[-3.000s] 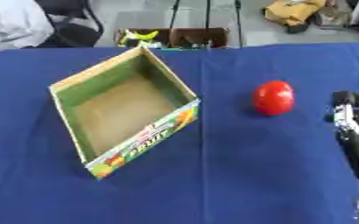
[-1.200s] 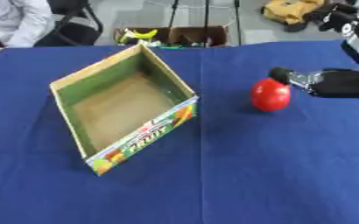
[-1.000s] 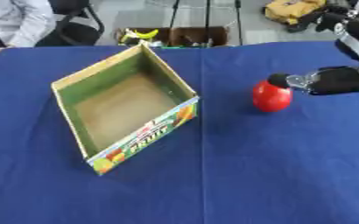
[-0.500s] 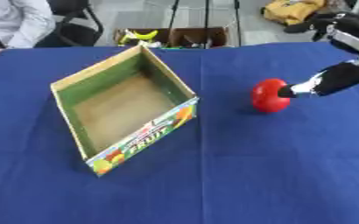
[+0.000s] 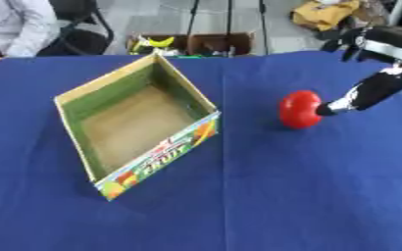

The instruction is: Pick up objects on the table and place them in the box.

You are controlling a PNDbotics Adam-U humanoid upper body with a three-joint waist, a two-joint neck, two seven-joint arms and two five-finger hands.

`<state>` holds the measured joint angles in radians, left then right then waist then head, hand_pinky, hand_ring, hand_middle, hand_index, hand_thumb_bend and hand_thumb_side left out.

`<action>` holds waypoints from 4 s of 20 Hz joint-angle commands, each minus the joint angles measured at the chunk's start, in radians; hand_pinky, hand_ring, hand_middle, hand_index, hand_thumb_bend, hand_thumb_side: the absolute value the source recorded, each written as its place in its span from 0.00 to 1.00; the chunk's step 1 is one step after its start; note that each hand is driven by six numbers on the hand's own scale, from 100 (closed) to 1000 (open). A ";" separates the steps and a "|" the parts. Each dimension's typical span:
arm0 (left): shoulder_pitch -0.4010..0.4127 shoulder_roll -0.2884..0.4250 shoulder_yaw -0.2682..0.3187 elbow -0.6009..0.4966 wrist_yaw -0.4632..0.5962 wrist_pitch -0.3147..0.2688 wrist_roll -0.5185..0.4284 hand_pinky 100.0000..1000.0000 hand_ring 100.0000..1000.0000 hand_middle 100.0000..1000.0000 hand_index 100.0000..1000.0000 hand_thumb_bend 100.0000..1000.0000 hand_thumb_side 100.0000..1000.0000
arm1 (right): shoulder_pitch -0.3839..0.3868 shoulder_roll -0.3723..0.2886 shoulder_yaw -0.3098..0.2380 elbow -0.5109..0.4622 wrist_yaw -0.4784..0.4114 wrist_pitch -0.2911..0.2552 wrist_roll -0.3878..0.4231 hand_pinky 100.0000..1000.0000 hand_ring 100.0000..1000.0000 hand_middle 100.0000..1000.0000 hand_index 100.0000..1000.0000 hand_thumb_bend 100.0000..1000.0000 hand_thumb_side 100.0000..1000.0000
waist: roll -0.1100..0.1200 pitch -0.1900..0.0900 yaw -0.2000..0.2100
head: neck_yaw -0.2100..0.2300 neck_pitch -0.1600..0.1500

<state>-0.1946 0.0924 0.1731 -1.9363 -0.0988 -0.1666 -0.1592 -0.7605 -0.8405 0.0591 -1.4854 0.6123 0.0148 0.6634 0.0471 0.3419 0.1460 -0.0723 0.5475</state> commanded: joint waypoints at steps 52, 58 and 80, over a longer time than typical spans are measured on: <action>-0.003 0.015 -0.008 -0.003 0.007 -0.005 -0.023 0.16 0.32 0.45 0.71 0.00 0.92 | -0.158 0.099 0.112 0.290 0.145 -0.178 0.090 0.69 0.78 0.85 0.91 0.39 0.22 | -0.002 0.005 0.018 | -0.021 -0.029; -0.003 0.015 -0.008 -0.003 0.006 -0.005 -0.024 0.16 0.32 0.45 0.71 0.00 0.92 | -0.156 0.100 0.112 0.293 0.154 -0.166 0.071 0.59 0.70 0.79 0.86 0.33 0.19 | -0.002 0.007 0.016 | -0.019 -0.030; -0.007 0.014 -0.007 -0.003 0.006 -0.001 -0.022 0.17 0.33 0.45 0.71 0.00 0.92 | -0.154 0.107 0.110 0.322 0.025 -0.050 -0.118 0.41 0.53 0.62 0.57 0.00 0.06 | -0.004 0.005 0.016 | -0.017 -0.034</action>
<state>-0.1940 0.0924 0.1638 -1.9252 -0.0970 -0.1689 -0.1814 -0.8972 -0.7133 0.1792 -1.1474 0.6536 -0.0409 0.5558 0.0464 0.3666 0.1620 -0.0903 0.5253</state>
